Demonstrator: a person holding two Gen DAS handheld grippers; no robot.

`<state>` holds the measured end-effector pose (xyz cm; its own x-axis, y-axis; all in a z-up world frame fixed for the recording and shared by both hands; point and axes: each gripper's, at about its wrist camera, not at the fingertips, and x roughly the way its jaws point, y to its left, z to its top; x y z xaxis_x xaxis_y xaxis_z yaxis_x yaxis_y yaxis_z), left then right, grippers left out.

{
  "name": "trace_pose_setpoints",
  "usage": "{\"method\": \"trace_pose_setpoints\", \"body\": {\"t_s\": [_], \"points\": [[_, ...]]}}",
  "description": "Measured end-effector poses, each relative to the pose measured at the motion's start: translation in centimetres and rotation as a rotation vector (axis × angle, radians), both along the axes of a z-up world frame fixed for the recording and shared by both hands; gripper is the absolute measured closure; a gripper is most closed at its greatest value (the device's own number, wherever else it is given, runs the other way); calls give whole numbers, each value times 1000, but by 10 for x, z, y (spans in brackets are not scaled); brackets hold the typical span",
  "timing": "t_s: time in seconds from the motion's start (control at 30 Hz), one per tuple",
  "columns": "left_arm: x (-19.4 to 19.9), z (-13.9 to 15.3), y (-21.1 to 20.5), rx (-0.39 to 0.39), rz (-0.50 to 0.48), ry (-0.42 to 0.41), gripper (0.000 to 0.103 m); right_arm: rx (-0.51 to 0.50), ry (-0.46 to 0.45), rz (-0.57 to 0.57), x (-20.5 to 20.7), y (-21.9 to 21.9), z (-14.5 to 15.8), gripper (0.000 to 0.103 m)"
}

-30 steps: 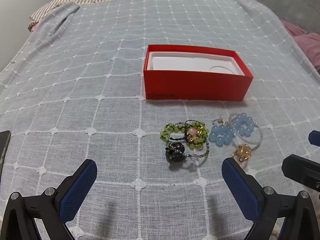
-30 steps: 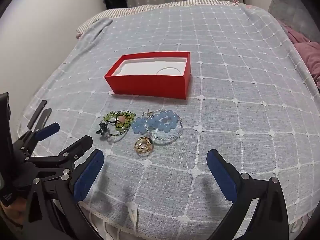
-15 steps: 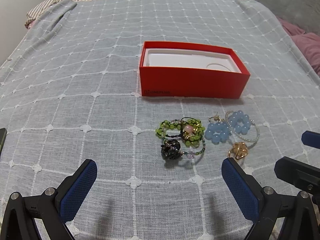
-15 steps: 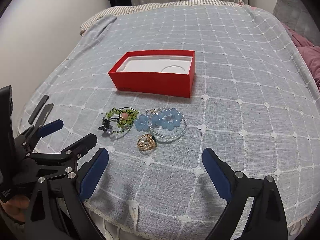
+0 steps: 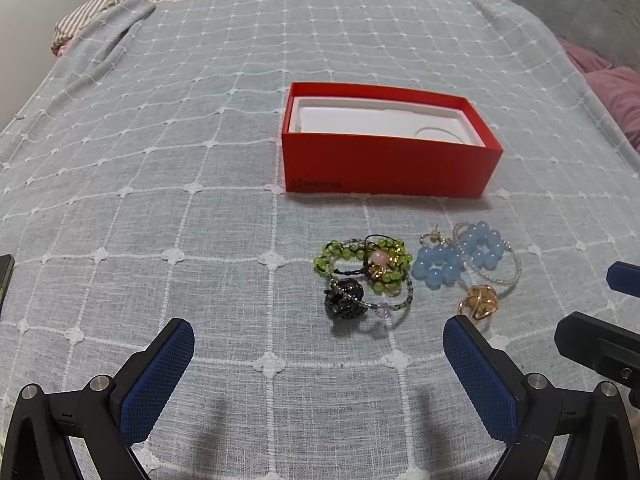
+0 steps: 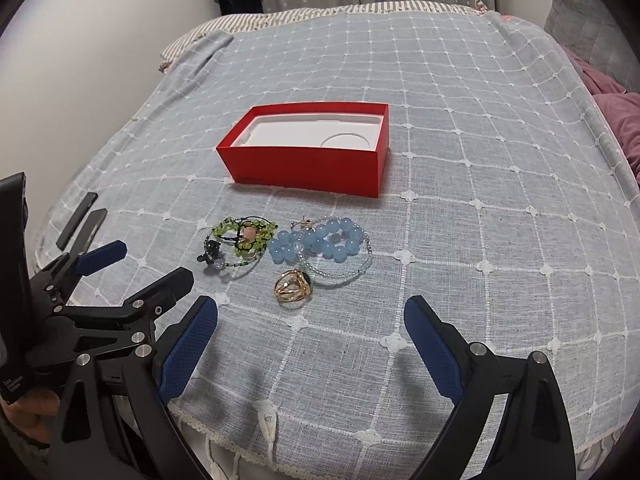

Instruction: Organize jewelry

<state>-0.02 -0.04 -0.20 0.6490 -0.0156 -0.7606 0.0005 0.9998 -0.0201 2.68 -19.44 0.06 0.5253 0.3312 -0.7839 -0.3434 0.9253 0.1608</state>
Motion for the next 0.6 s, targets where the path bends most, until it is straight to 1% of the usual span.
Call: {"method": "trace_pose_setpoints", "body": {"t_s": [0.13,0.17,0.23,0.33,0.47,0.53,0.6], "points": [[1,0,0,8,6,-6,1,11,18,3,0,0,0,7],[2,-1,2,0,10,8,1,10,29,-1,1,-1,0,8],[4,-2,6,-22,17,31,1,3,8,-9,3,-1,-2,12],[6,-4,7,-40,15,45,2,16,30,-17,7,-4,-5,12],[9,0,10,-53,6,14,5,6,7,-12,9,-2,-5,13],[13,6,20,-78,24,11,9,37,19,-21,15,-6,-3,17],[17,8,34,-104,62,13,13,107,78,-52,25,-16,-3,25]]}}
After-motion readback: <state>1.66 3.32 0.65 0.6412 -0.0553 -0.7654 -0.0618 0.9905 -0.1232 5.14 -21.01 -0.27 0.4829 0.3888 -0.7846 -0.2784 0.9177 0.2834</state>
